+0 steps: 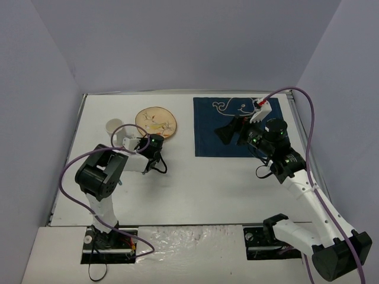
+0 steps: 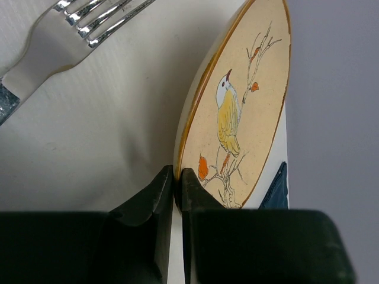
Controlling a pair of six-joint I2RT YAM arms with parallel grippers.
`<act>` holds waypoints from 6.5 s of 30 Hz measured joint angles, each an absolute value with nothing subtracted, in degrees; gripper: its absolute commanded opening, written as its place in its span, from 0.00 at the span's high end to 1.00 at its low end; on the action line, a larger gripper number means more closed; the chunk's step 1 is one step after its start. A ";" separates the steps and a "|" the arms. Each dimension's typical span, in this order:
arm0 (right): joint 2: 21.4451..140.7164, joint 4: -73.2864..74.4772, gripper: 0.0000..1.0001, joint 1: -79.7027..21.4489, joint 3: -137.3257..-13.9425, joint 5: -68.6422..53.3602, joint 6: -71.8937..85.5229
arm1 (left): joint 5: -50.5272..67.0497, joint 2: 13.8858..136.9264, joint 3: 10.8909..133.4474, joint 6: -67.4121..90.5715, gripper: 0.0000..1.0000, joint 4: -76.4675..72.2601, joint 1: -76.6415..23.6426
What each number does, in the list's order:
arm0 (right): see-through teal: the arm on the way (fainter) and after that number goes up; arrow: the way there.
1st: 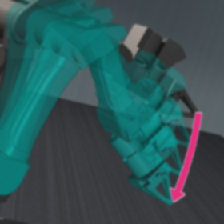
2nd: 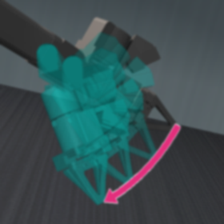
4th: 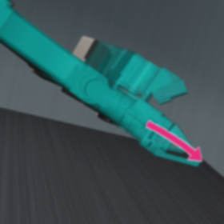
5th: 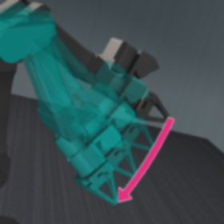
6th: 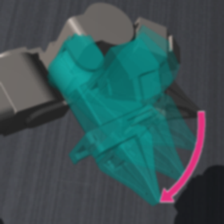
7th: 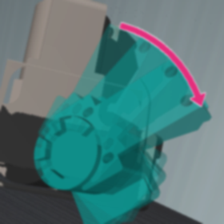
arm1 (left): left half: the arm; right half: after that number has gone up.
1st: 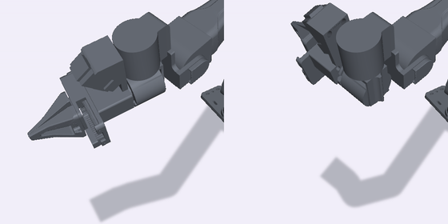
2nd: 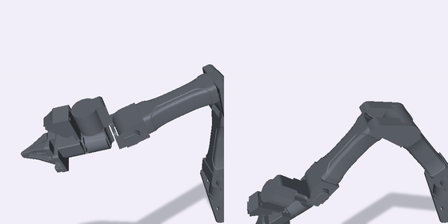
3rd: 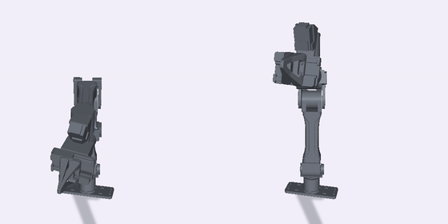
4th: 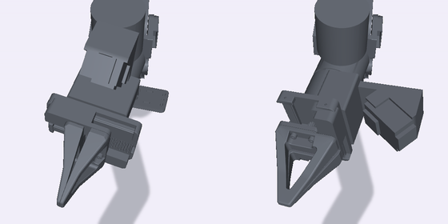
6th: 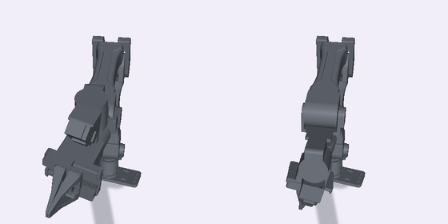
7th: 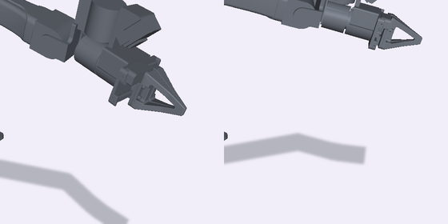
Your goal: Set the dinner table for one person
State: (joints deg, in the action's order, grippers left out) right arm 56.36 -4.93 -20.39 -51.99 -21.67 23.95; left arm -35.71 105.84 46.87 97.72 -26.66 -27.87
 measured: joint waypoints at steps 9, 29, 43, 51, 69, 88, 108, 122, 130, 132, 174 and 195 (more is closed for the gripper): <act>54.60 -4.43 0.00 -21.81 -51.99 -21.69 22.62 | -32.85 91.78 40.07 88.63 1.00 -21.37 -30.03; 52.03 -1.74 0.00 -22.55 -55.49 -19.82 20.94 | -2.41 96.81 55.09 73.90 1.00 -23.17 -30.84; 53.11 1.12 0.00 -22.41 -58.11 -16.85 19.94 | 13.53 127.84 86.62 77.78 1.00 -31.23 -35.32; 53.43 2.00 0.00 -22.11 -58.16 -16.27 19.46 | 15.73 134.73 92.92 78.95 1.00 -30.76 -37.09; 54.13 2.42 0.00 -21.78 -58.19 -16.27 19.42 | 15.64 139.66 100.14 80.36 1.00 -29.80 -37.12; 54.11 2.46 0.00 -21.71 -58.03 -16.27 19.46 | 15.06 146.57 107.08 80.56 1.00 -26.67 -37.13; 51.12 3.95 0.00 -21.71 -57.63 -15.65 19.11 | 14.99 140.38 102.12 81.51 0.03 -27.88 -37.43; 50.29 8.96 0.00 -21.67 -58.06 -14.77 15.09 | 6.21 100.92 92.95 43.96 0.03 10.28 -31.91; 55.68 9.38 0.00 -21.69 -58.87 -18.41 12.48 | -2.51 90.81 98.59 17.64 0.11 33.02 -14.10; 57.33 9.63 0.00 -21.76 -59.08 -19.24 11.75 | -3.15 90.84 99.13 12.96 0.14 36.48 -8.89; 70.46 9.69 0.00 -21.85 -62.61 -23.44 7.48 | 14.31 119.61 109.30 -16.01 1.00 44.45 6.66; 83.48 5.77 0.09 -39.49 -75.20 -16.00 1.17 | 3.35 103.24 110.45 7.18 1.00 49.42 -10.99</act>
State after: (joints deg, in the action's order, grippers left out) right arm 83.48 5.77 -39.49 -75.20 -16.00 1.17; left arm 3.35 103.24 110.45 7.18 49.42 -10.99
